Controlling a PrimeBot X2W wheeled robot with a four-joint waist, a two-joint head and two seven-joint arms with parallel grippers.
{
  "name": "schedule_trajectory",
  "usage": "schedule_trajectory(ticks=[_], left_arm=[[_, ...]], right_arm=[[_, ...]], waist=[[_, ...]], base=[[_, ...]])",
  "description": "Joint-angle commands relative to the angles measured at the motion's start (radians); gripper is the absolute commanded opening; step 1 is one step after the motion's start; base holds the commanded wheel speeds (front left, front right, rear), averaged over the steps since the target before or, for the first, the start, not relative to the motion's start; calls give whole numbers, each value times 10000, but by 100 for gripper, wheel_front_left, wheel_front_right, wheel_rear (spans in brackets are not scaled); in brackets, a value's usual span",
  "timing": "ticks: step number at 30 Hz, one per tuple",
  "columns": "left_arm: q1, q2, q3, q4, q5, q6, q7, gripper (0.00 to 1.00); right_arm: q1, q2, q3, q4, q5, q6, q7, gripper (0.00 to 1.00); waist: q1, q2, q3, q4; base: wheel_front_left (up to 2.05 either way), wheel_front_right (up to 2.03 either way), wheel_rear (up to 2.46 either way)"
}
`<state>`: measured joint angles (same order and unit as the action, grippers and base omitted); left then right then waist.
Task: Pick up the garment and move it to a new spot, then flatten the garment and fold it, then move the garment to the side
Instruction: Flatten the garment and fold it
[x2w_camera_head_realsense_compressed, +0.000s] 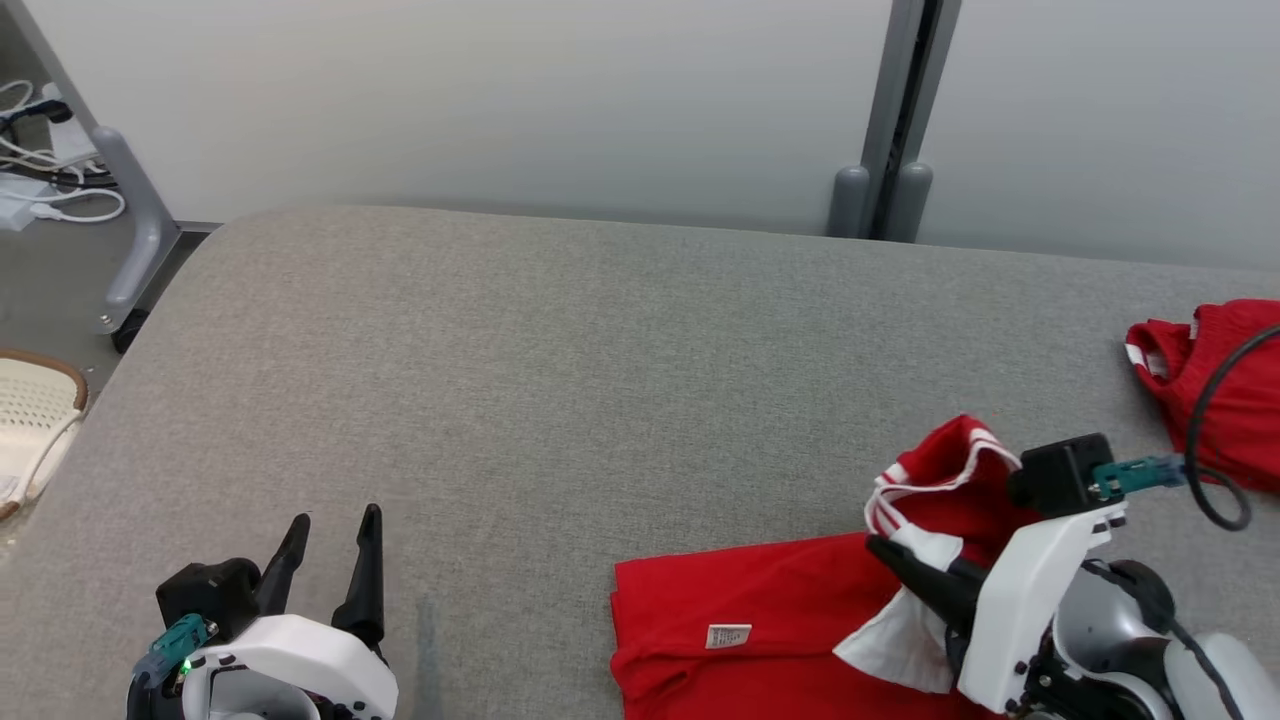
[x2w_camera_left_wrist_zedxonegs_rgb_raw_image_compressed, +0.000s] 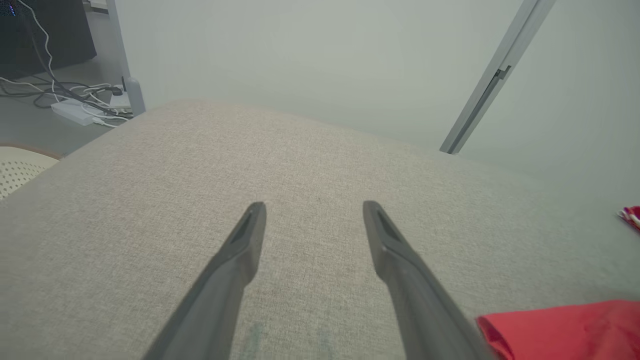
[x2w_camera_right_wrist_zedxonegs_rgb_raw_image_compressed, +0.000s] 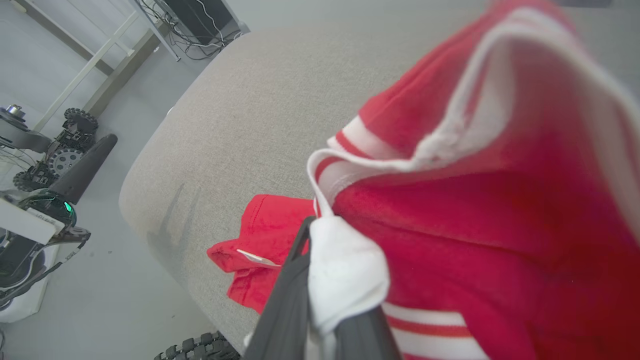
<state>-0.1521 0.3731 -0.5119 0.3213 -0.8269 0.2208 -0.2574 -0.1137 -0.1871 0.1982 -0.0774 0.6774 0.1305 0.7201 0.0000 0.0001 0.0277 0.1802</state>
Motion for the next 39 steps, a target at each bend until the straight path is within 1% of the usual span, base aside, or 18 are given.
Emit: schedule_trajectory(ticks=[1,5,10,19,23,36,37,39], left_arm=[[-124,48,30,27,55,-45,-50,100],[-163,5,-3,85,82,-92,-40,100],[-231,-37,-41,144,80,-103,-23,100],[-225,20,-97,140,89,-52,52,100],[-212,51,-109,98,69,-13,82,100],[-117,156,-127,-56,11,101,173,100],[-103,165,-130,-69,5,111,180,100],[-78,176,-129,-94,-2,124,205,100]], right_arm=[[-118,83,148,159,86,6,8,0],[-376,224,705,752,262,8,29,0],[-889,461,1238,1675,464,8,-233,0],[-1691,681,2018,3398,903,8,-551,0],[-1905,717,2299,3917,1081,8,-764,0],[-2335,747,3109,4871,1619,8,-1341,0],[-2347,737,3141,4949,1636,8,-1385,4],[-2411,720,3211,5045,1735,8,-1482,45]], waist=[[0,-1,-37,217],[0,-1,-42,587],[0,-1,-14,1021],[0,-1,-11,1566],[0,-1,-18,1702],[0,-1,-126,1790],[0,-1,-128,1784],[0,-1,-122,1764]], base=[[0,0,0],[0,0,0],[0,0,0],[0,0,0],[0,0,0],[0,0,0],[0,0,0],[0,0,0]])
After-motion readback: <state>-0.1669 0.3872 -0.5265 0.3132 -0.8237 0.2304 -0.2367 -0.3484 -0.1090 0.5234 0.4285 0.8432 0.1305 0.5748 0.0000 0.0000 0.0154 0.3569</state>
